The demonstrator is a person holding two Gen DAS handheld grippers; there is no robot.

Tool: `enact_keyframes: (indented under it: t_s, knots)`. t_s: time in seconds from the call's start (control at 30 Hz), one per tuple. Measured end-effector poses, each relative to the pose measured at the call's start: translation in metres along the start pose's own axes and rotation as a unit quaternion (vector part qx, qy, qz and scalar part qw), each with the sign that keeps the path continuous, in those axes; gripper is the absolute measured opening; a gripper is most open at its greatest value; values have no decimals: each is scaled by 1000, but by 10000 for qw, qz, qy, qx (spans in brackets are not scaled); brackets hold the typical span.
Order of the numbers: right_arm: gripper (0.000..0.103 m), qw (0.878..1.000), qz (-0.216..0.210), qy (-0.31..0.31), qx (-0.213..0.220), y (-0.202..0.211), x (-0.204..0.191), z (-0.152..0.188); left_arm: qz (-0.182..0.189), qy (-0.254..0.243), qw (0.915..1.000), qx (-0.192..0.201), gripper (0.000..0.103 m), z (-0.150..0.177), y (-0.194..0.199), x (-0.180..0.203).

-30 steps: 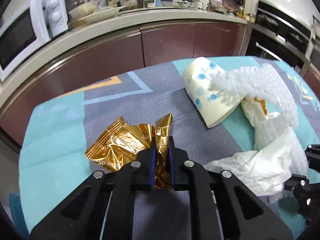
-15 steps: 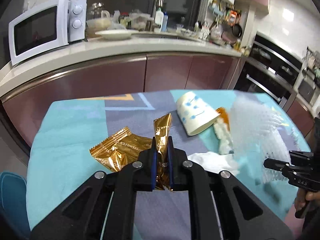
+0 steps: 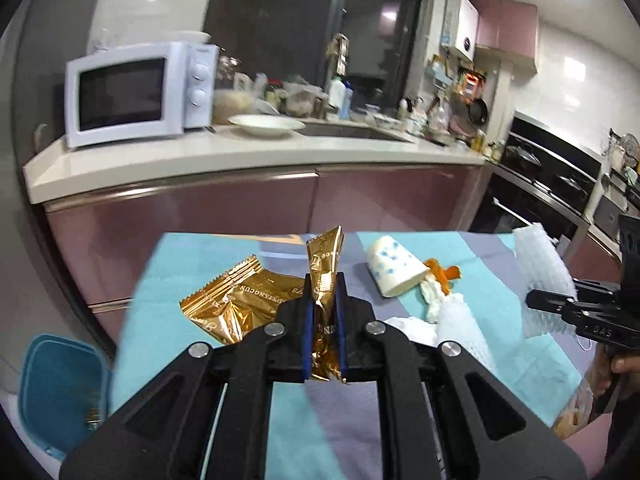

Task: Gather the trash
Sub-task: 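Grasp the gold wrapper with the left tool while the right tool grasps the white foam netting, then carry gold wrapper and foam netting to the blue bin and open both tools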

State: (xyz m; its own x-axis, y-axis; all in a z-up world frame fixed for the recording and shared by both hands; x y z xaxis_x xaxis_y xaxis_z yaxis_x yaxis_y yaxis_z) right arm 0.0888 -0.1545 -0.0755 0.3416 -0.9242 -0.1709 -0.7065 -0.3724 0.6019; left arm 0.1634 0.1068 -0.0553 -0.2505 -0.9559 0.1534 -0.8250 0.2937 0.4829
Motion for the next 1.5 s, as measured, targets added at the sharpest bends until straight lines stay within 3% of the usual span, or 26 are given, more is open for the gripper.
enact_keyframes:
  t_s: [0.23,0.47,0.53,0.73,0.9,1.07,1.23,1.33,1.43,1.5]
  knots:
    - [18,9921,-1035,707,14,-48,-104,-45,-857,313,9952,350,9,5,78,-72]
    - [18,9646,-2192,1427,-330,-117,-250,-67,-1849,885,9783,314,9,43,148,-168]
    - [18,9524,-2529,1607,-565,-143,-293,-68,-1968,1012,9749,255,9,54,160,-189]
    - [18,9305,-2712,2073,-1328,-223,-386,-51,-2032,1542,9668,118,9,87,162,-252]
    - [18,9206,-2687,2042,-1966,-282,-428,-35,-1798,1973,9637,41,10,103,131,-298]
    - [20,9199,-2504,1987,-2273,-314,-441,-26,-1825,2185,9586,-103,12,115,103,-327]
    - [48,9242,-2371,1860,-2344,-324,-440,-22,-1733,2261,9584,-163,25,117,83,-335]
    - [48,9238,-2343,1865,-2387,-325,-439,-19,-1696,2262,9591,-143,27,115,79,-335]
    - [62,9262,-2285,1834,-2372,-325,-440,-20,-1629,2343,9583,-126,44,114,78,-336]
    - [63,9275,-2303,1779,-2346,-324,-438,-24,-1727,2303,9576,-117,50,113,82,-334]
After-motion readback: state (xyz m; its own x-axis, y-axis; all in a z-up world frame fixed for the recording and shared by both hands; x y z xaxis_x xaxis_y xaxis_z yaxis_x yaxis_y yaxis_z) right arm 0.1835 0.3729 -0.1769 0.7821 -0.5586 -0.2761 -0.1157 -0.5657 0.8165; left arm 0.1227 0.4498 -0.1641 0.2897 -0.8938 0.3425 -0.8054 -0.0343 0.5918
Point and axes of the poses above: each gripper's, at about its wrist camera, not at the fingertips, and y roughly against the way its jaws point, x to its right, z to its underside, the point moved 5 cm from there along -y, roughly the way its jaws point
